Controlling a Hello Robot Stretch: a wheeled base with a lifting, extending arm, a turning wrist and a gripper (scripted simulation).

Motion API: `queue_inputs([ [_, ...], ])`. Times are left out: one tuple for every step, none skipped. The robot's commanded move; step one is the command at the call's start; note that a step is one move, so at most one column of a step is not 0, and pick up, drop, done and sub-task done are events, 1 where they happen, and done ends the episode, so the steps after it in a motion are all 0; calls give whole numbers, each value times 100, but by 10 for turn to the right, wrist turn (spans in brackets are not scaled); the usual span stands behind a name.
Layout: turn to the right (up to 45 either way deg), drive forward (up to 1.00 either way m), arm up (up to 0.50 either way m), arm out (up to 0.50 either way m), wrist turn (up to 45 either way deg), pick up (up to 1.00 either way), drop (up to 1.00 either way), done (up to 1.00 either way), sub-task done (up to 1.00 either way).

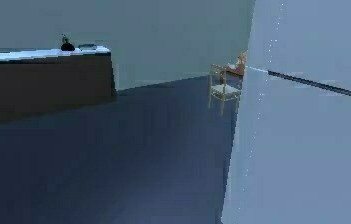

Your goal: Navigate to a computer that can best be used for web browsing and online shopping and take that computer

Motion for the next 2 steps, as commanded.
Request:
queue_inputs([
  [-450,0,0,0,0,0,0,0,0],
  [-450,0,0,0,0,0,0,0,0],
])
